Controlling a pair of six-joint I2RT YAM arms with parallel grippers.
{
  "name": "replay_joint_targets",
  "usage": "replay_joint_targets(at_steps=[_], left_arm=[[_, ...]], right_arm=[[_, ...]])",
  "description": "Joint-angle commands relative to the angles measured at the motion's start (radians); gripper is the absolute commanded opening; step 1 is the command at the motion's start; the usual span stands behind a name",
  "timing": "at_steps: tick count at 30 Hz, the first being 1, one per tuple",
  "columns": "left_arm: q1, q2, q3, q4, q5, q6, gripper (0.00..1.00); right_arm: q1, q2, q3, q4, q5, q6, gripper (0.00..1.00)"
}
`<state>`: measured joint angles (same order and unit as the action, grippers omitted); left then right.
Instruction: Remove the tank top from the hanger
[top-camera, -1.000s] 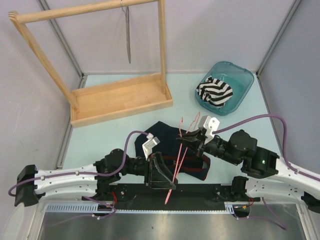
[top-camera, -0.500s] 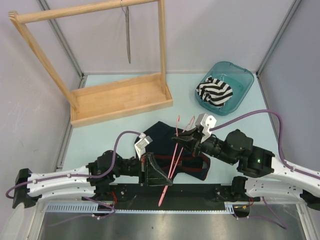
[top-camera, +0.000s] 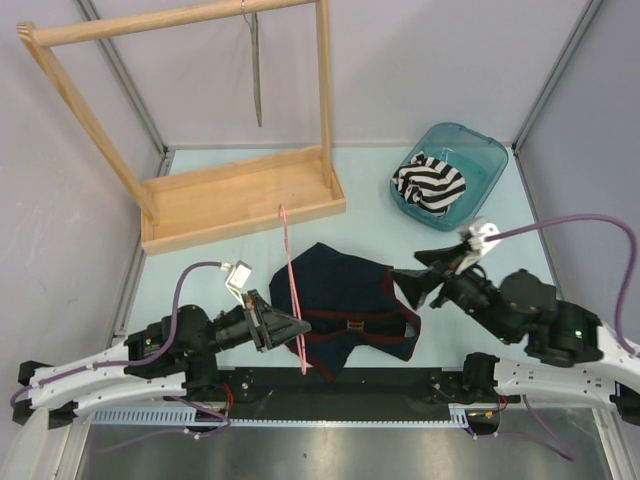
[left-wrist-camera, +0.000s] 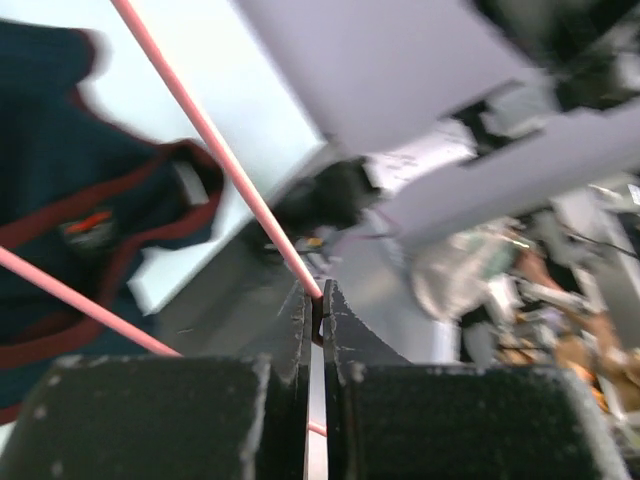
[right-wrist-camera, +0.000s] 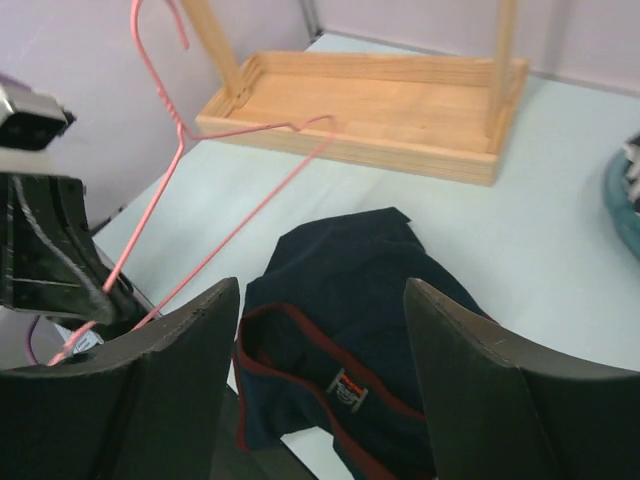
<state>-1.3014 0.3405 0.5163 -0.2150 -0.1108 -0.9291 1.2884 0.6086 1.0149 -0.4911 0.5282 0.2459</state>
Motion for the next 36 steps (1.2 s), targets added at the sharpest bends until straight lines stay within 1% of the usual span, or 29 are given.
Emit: replay_joint_targets(at_steps=[1, 2, 3, 4, 5, 6, 8, 9, 10, 11, 12, 13, 14, 15, 16, 17, 18, 19, 21, 22, 23, 25, 26, 27, 28, 29, 33, 36], left_arm=[[0.063, 0.012, 0.048, -0.193, -0.153, 0.075, 0.00], [0.103, 0.032, 0.062, -0.195, -0.109, 0.119, 0.00], [0.210, 0.052, 0.091, -0.192, -0.055, 0.139, 0.00], [0.275, 0.102, 0.100, -0.167, 0.020, 0.172, 0.00], [0.340, 0.127, 0.117, -0.153, 0.165, 0.186, 0.00], [0.467, 0.146, 0.123, -0.121, 0.247, 0.202, 0.00], [0.577, 0.189, 0.149, -0.103, 0.388, 0.245, 0.00], [0.675, 0.199, 0.160, -0.093, 0.422, 0.262, 0.00], [0.730, 0.207, 0.169, -0.087, 0.457, 0.297, 0.00], [0.788, 0.225, 0.188, -0.078, 0.559, 0.312, 0.00], [0.921, 0.236, 0.194, -0.054, 0.618, 0.322, 0.00], [0.994, 0.248, 0.200, -0.034, 0.701, 0.322, 0.00], [1.067, 0.271, 0.200, -0.003, 0.782, 0.309, 0.00], [1.203, 0.314, 0.200, 0.085, 0.956, 0.291, 0.00], [1.264, 0.342, 0.200, 0.135, 1.026, 0.242, 0.00], [1.301, 0.365, 0.202, 0.197, 1.083, 0.208, 0.00], [1.389, 0.412, 0.203, 0.362, 1.184, 0.167, 0.00], [1.410, 0.435, 0.212, 0.440, 1.213, 0.086, 0.00], [1.429, 0.515, 0.286, 0.549, 1.244, 0.055, 0.00], [1.429, 0.540, 0.322, 0.552, 1.258, 0.073, 0.00], [1.430, 0.572, 0.400, 0.539, 1.257, 0.090, 0.00], [1.441, 0.653, 0.471, 0.525, 1.257, 0.084, 0.00], [1.446, 0.678, 0.522, 0.546, 1.258, 0.061, 0.00], [1.452, 0.701, 0.545, 0.602, 1.261, 0.037, 0.00], [1.452, 0.756, 0.569, 0.629, 1.266, -0.017, 0.00], [1.456, 0.779, 0.620, 0.646, 1.264, -0.043, 0.00], [1.461, 0.899, 0.741, 0.756, 1.266, -0.164, 0.00], [1.461, 1.003, 0.864, 0.735, 1.281, -0.223, 0.00]], right_arm=[[0.005, -0.081, 0.040, -0.124, 0.141, 0.081, 0.72], [0.005, -0.084, 0.040, -0.129, 0.144, 0.076, 0.73], [0.005, -0.083, 0.042, -0.133, 0.153, 0.078, 0.73], [0.005, -0.081, 0.045, -0.144, 0.154, 0.076, 0.73], [0.005, -0.075, 0.048, -0.145, 0.154, 0.078, 0.73], [0.005, -0.069, 0.050, -0.145, 0.147, 0.088, 0.73], [0.003, -0.066, 0.048, -0.152, 0.119, 0.111, 0.73], [0.005, -0.067, 0.047, -0.152, 0.106, 0.124, 0.73], [0.005, -0.070, 0.048, -0.167, 0.095, 0.156, 0.73], [0.005, -0.075, 0.048, -0.178, 0.081, 0.176, 0.73], [0.005, -0.082, 0.045, -0.190, 0.081, 0.196, 0.72], [0.005, -0.101, 0.042, -0.207, 0.081, 0.241, 0.72], [0.005, -0.115, 0.036, -0.210, 0.078, 0.254, 0.72], [0.005, -0.127, 0.034, -0.211, 0.072, 0.268, 0.72], [0.005, -0.144, 0.033, -0.214, 0.066, 0.273, 0.72], [0.003, -0.150, 0.037, -0.221, 0.067, 0.276, 0.72], [0.003, -0.155, 0.043, -0.231, 0.072, 0.280, 0.72], [0.003, -0.159, 0.060, -0.257, 0.079, 0.280, 0.72], [0.003, -0.155, 0.080, -0.282, 0.107, 0.276, 0.73], [0.003, -0.155, 0.097, -0.300, 0.115, 0.270, 0.73], [0.003, -0.150, 0.106, -0.306, 0.121, 0.254, 0.73], [0.002, -0.147, 0.120, -0.320, 0.122, 0.242, 0.73], [0.003, -0.142, 0.135, -0.326, 0.122, 0.236, 0.73], [0.002, -0.138, 0.140, -0.334, 0.124, 0.227, 0.73], [0.002, -0.136, 0.145, -0.339, 0.125, 0.222, 0.73], [0.002, -0.135, 0.151, -0.343, 0.130, 0.219, 0.73], [0.002, -0.138, 0.166, -0.369, 0.133, 0.225, 0.73], [-0.001, -0.147, 0.172, -0.382, 0.121, 0.254, 0.72]])
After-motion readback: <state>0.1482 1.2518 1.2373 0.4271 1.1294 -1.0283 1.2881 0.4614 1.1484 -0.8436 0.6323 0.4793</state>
